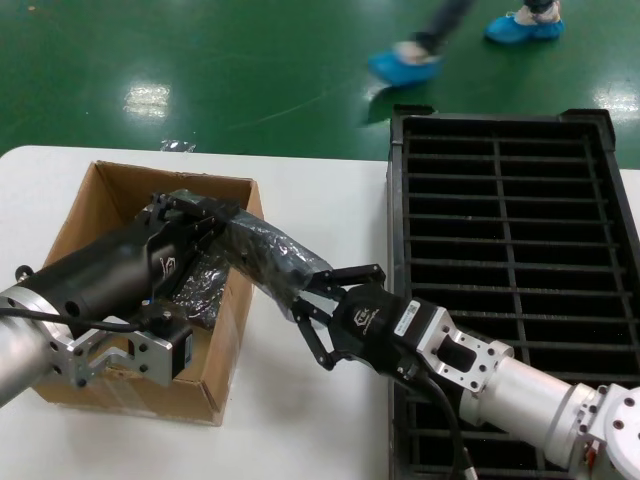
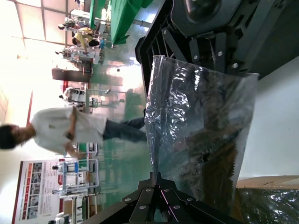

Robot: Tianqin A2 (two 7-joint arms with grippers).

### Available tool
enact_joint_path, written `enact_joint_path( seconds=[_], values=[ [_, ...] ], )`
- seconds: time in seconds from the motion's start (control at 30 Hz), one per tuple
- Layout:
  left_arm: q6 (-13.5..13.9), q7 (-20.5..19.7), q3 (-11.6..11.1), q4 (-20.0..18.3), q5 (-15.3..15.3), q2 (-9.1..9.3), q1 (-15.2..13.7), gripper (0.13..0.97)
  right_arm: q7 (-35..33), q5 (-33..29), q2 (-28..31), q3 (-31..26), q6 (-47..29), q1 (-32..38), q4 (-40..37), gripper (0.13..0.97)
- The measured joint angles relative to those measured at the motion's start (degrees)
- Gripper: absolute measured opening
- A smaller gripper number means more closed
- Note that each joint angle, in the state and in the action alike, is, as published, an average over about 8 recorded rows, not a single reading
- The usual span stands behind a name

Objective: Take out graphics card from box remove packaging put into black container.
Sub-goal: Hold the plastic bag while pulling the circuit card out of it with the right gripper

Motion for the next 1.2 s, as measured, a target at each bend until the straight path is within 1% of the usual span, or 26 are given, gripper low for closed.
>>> enact_joint_path(
  seconds=[0.13, 0.4, 0.87, 1.03, 1.2],
  values=[
    [0.00, 0.00, 0.00, 0.00, 0.00, 0.00, 0.00, 0.139, 0.31, 0.02, 0.19, -0.09, -0.21, -0.28, 0.37, 0.166],
    [0.00, 0.00, 0.00, 0.00, 0.00, 0.00, 0.00, 0.139, 0.44, 0.22, -0.50, 0.09, 0.12, -0.08, -0.33, 0.267],
    [0.00, 0.00, 0.00, 0.00, 0.00, 0.00, 0.00, 0.139, 1.43, 0.50, -4.85, 0.42, 2.53, 2.37, -5.38, 0.267],
    [0.00, 0.00, 0.00, 0.00, 0.00, 0.00, 0.00, 0.139, 1.81, 0.39, -5.67, 0.57, 3.39, 2.69, -5.96, 0.267],
    [0.00, 0.00, 0.00, 0.00, 0.00, 0.00, 0.00, 0.139, 2.43, 0.28, -5.44, 0.74, 3.81, 2.33, -5.02, 0.217]
  ],
)
